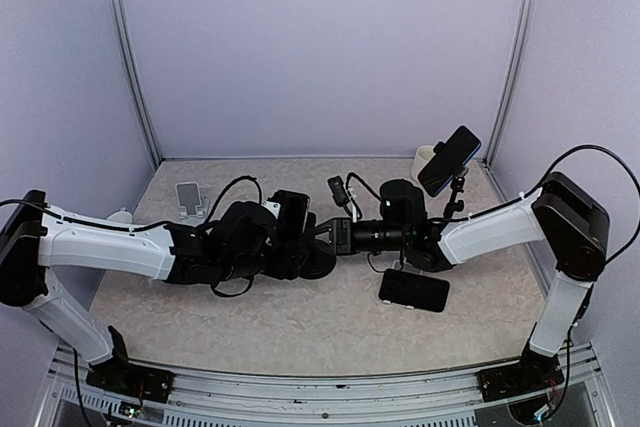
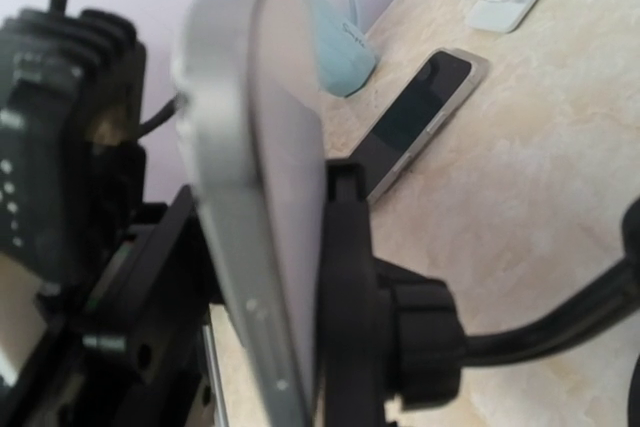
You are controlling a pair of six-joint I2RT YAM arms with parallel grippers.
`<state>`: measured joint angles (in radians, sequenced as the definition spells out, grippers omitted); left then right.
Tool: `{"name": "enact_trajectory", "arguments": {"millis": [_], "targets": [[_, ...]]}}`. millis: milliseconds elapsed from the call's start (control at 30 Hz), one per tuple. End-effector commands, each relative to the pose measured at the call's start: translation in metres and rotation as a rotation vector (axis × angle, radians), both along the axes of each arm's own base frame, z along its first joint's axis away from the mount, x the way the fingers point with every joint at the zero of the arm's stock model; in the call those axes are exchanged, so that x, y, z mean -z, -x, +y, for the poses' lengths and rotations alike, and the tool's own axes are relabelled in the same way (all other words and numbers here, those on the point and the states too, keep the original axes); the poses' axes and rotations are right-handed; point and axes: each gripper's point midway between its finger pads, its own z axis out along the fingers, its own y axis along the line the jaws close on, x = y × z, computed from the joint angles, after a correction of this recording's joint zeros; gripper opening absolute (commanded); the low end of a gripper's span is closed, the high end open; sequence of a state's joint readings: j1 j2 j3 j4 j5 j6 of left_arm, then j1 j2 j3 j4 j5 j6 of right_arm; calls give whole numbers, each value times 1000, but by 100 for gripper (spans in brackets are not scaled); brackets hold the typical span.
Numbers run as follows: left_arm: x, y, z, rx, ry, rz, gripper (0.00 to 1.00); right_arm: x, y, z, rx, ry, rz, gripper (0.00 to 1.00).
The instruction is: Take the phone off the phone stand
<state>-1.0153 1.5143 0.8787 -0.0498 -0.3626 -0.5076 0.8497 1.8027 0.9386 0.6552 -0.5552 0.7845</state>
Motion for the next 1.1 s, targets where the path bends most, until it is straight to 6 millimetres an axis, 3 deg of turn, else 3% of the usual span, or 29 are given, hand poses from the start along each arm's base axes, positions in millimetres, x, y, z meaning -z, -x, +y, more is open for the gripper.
{"name": "enact_trajectory", "arguments": {"millis": [0,300,600,700,867,1067], "targets": [[1,-32,63,-247,-69,-40,34,16,17,-16,-34,42,70,0],[4,-41,84,-279,-58,-21,29,19,14,-21,-27,46,70,0],[-6,-41,76,-155,58,-16,25,24,11,-22,-19,63,68,0],[-15,-34,59,-51,105,-40,24,24,8,-21,-9,66,70,0],[-27,-12,12,159,182,-46,22,28,2,-18,10,72,79,0],[-61,27,-44,373,267,-108,21,28,-4,-16,35,74,80,0]]}}
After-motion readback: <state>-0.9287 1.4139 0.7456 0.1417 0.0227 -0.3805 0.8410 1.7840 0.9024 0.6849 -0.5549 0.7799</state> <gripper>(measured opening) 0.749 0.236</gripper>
